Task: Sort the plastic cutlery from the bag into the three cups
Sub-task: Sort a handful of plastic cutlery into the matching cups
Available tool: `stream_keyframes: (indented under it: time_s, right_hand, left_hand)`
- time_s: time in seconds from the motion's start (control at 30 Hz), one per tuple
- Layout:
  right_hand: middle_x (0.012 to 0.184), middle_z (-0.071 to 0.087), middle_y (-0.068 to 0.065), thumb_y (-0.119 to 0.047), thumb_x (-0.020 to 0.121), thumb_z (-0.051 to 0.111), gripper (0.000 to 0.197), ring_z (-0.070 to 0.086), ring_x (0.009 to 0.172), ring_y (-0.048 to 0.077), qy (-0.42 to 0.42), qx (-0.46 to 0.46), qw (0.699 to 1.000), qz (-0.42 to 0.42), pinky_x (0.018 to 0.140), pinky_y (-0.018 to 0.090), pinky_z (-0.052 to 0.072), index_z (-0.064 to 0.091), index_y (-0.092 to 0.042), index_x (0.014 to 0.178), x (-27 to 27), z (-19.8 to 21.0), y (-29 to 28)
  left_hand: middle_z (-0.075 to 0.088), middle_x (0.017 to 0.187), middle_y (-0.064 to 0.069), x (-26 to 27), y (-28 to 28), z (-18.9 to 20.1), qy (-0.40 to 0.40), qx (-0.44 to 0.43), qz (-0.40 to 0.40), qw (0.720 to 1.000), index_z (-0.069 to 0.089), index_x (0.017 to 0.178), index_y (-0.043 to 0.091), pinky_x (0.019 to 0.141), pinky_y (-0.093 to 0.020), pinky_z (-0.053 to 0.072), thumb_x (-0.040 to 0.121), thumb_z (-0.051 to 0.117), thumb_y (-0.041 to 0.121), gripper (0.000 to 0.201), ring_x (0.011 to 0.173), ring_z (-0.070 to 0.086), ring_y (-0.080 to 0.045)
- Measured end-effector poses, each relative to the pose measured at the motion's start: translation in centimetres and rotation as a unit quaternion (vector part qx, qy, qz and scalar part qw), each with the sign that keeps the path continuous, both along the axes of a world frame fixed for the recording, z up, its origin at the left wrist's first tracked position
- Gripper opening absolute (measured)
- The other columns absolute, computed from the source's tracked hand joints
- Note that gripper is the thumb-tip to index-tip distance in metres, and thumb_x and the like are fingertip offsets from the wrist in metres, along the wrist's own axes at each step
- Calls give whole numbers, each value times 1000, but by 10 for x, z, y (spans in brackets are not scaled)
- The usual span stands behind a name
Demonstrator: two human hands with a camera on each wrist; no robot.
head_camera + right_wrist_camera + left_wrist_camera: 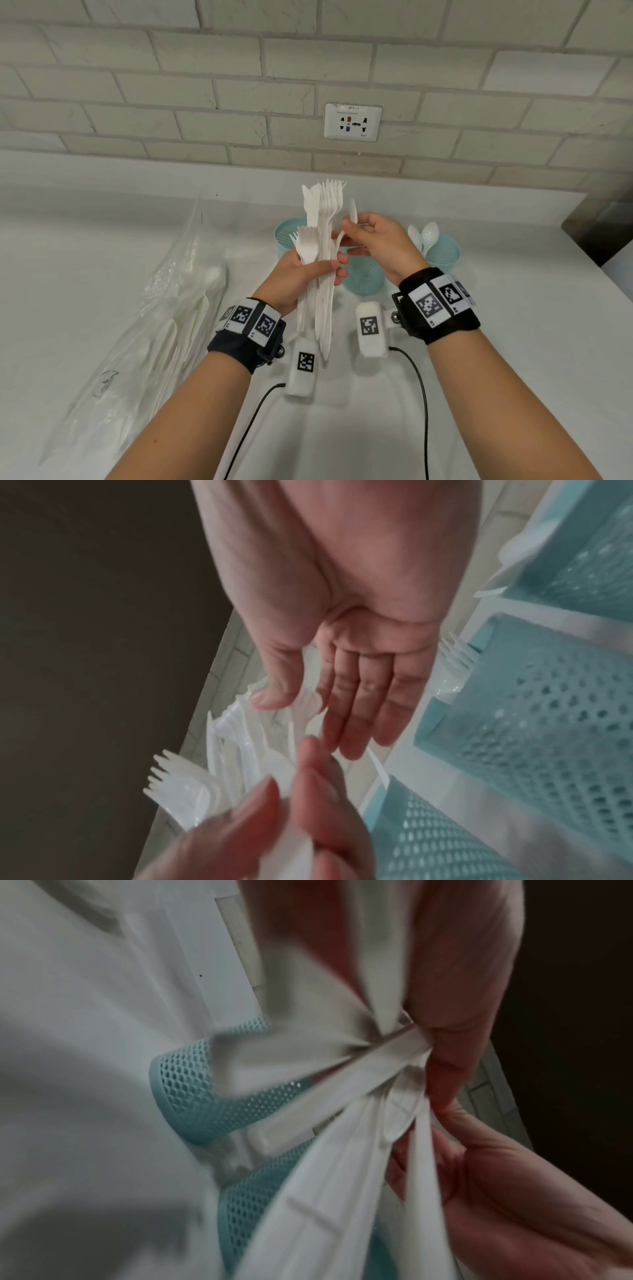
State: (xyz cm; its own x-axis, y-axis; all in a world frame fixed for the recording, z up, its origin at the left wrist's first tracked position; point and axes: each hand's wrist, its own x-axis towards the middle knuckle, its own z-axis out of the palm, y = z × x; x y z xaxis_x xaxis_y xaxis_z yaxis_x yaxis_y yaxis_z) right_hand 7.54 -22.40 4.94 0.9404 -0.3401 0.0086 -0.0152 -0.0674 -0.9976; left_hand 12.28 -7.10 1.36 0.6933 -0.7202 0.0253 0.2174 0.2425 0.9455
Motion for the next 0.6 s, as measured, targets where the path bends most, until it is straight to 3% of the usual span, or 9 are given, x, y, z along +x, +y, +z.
stream_keyframes:
  time_s: [0.1, 0.23, 0.33, 0.4, 0.43, 0.5, 0.53, 0.6]
  right_hand:
    - [89, 72, 6, -21, 90, 61, 13, 68, 76, 15, -30, 65, 997, -38, 72, 28, 53, 57, -13, 99, 1, 5, -2]
    - [78, 62, 2, -17, 94, 53, 7, 64, 67, 17, -155, 121, 971, -135, 68, 27, 56, 50, -14, 100, -1, 19, -2]
    - [78, 54, -10, -16, 96, 50, 5, 53, 63, 6, -184, -20, 974, -130, 63, 21, 47, 52, -15, 100, -6, 23, 9]
    - [83, 57, -20, -21, 87, 65, 18, 53, 71, -4, -118, -136, 982, -59, 62, 8, 44, 57, -17, 102, -9, 19, 24]
    - [75, 58, -26, -22, 80, 72, 24, 54, 66, -6, -85, -163, 983, -25, 56, 5, 43, 60, -17, 101, -10, 15, 31]
    - [51, 54, -28, -19, 74, 78, 24, 51, 47, -6, -63, -193, 979, -9, 46, 10, 40, 65, -15, 94, -10, 6, 41]
    - [48, 54, -24, -16, 73, 79, 19, 50, 44, -3, -66, -191, 979, -24, 43, 16, 42, 66, -15, 88, -9, 4, 43]
    - [59, 61, -13, -11, 72, 79, 14, 53, 48, 1, -76, -151, 984, -53, 44, 23, 46, 67, -14, 79, -7, 3, 43]
  left_hand:
    - [70, 90, -7, 1, 0, 0, -3, 16, -1, 1000, 52, 124, 6, 68, -30, 56, 79, 63, -1, 47, 73, 68, -21]
    - [71, 84, -5, 1, 1, -4, -8, 58, 33, 998, 54, 114, 10, 65, -30, 56, 84, 57, -10, 37, 67, 67, -19]
    - [70, 81, -5, 2, 0, -8, -20, 81, 58, 995, 55, 111, 10, 66, -33, 53, 84, 56, -11, 34, 67, 65, -20]
    - [68, 82, -8, 2, -2, -8, -24, 86, 67, 994, 55, 110, 4, 66, -33, 52, 83, 57, -10, 30, 66, 64, -19]
    - [67, 81, -9, 1, -3, -6, -32, 86, 68, 993, 57, 108, 2, 65, -32, 52, 83, 56, -11, 28, 65, 64, -19]
    - [66, 79, -9, -2, -4, -3, -53, 86, 66, 993, 60, 103, 2, 63, -30, 53, 82, 56, -12, 25, 65, 64, -18]
    - [66, 80, -10, -3, -5, -2, -56, 85, 66, 993, 61, 102, 2, 62, -30, 54, 82, 55, -12, 26, 65, 64, -18]
    - [65, 81, -12, -3, -5, 0, -54, 80, 70, 993, 60, 105, 0, 60, -28, 53, 82, 55, -13, 27, 64, 64, -17]
